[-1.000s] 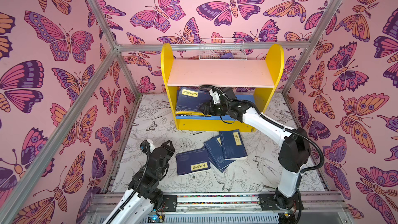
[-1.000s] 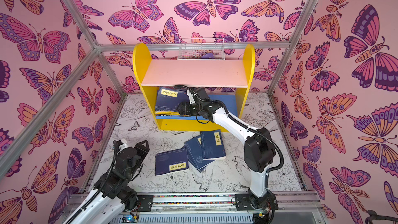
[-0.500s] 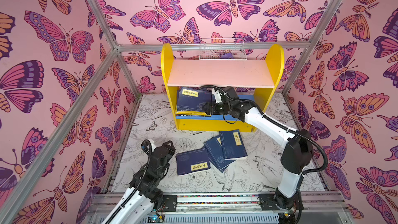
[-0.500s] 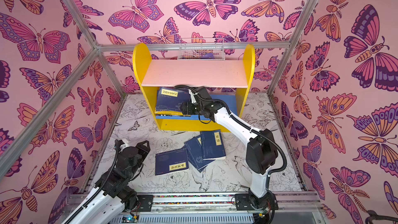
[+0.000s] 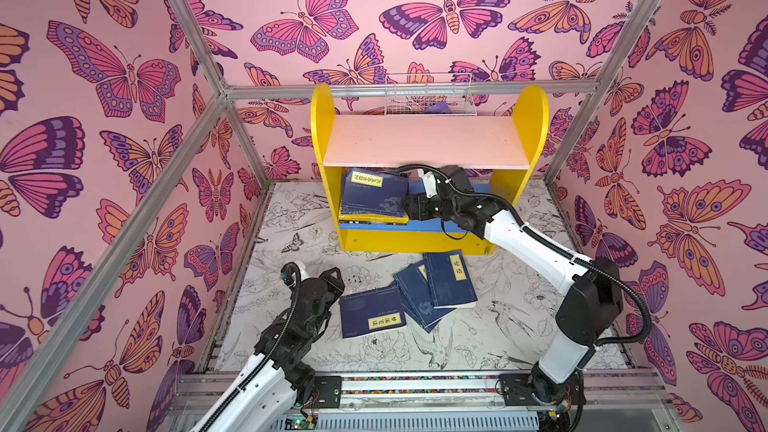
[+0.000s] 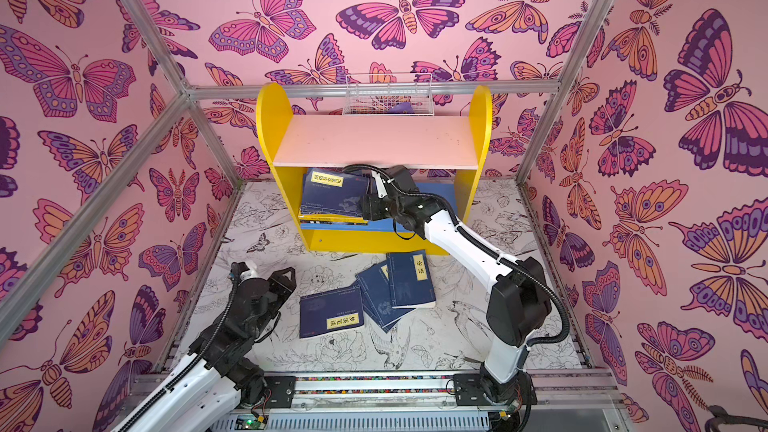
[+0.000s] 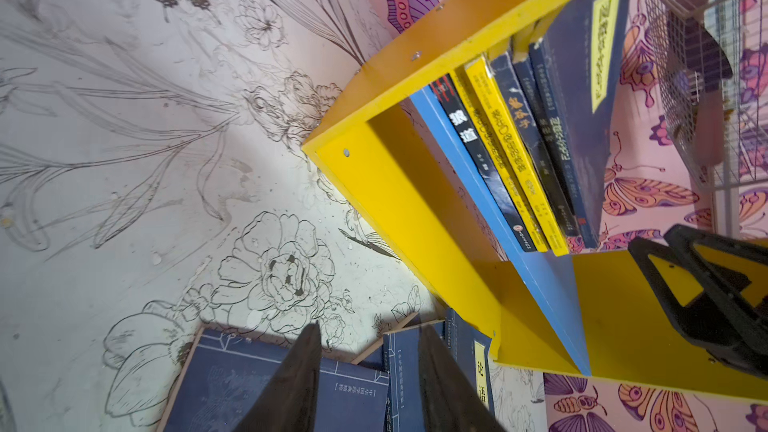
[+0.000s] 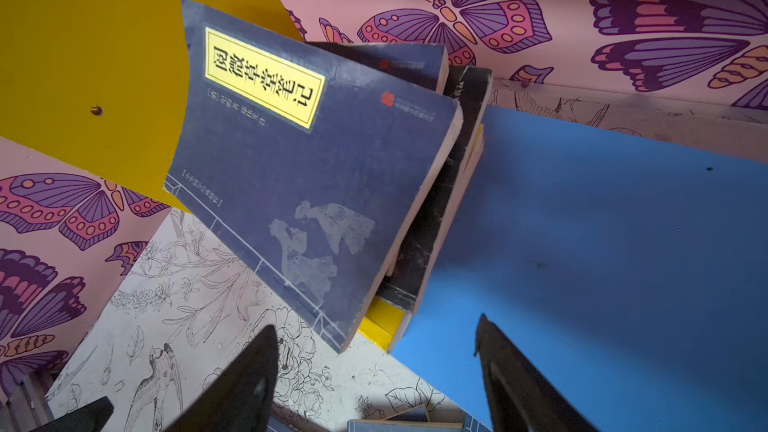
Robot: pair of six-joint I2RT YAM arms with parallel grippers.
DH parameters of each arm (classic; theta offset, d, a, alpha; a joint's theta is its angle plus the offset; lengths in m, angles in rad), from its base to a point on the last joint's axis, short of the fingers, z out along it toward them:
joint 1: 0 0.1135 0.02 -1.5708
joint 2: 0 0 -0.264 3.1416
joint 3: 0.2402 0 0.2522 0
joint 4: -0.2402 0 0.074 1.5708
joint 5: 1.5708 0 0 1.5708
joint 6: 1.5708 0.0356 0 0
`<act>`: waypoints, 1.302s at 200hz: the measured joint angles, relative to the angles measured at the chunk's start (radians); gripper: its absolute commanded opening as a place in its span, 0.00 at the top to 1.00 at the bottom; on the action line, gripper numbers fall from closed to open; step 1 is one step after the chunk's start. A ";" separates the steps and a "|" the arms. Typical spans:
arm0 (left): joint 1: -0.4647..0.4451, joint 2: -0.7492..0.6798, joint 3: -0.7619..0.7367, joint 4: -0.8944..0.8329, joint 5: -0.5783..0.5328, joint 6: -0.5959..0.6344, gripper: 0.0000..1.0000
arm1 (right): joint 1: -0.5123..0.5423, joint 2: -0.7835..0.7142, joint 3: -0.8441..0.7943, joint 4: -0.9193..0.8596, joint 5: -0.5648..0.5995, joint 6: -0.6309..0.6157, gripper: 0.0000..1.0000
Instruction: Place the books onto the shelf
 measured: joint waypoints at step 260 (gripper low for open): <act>0.000 0.328 0.042 0.296 0.190 0.095 0.77 | -0.183 0.212 -0.035 0.236 -0.050 0.275 0.36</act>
